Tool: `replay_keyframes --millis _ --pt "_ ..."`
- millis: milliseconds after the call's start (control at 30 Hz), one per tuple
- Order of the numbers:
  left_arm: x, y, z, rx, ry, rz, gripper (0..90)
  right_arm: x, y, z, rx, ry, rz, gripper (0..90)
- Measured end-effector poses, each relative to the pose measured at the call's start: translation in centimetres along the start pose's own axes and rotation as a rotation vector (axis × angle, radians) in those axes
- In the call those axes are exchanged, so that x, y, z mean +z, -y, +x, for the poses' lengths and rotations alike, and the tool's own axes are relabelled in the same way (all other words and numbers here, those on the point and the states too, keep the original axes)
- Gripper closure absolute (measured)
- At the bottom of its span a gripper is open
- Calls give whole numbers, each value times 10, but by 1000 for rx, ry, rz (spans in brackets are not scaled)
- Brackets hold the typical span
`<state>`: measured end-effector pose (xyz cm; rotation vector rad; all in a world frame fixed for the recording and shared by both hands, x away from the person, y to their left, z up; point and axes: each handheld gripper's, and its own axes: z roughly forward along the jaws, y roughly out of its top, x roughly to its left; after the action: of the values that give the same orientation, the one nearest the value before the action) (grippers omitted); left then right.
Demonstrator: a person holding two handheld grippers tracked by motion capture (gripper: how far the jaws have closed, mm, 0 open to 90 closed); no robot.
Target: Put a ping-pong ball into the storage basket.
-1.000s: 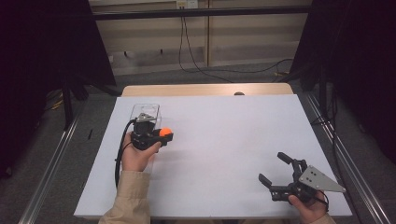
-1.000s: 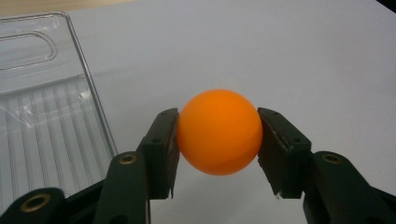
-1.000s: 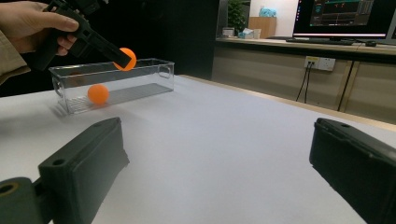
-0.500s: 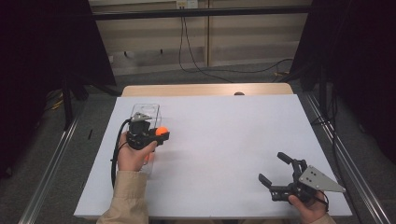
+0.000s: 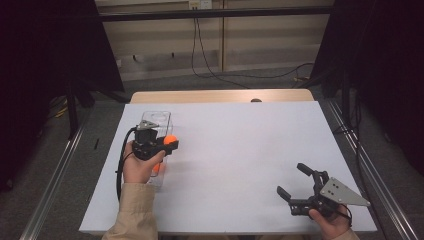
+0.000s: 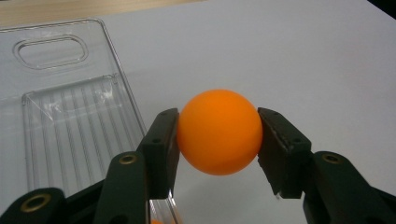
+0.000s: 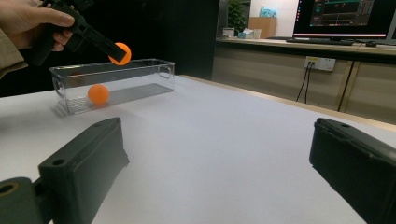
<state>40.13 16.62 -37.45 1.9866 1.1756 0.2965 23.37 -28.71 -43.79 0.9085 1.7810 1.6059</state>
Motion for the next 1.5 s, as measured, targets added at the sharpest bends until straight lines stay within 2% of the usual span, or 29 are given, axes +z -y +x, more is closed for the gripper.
replay_keyframes --millis 1500 --pt "-12 3 15 -18 -54 -21 509 0 0 0 -3 -3 -1 28"
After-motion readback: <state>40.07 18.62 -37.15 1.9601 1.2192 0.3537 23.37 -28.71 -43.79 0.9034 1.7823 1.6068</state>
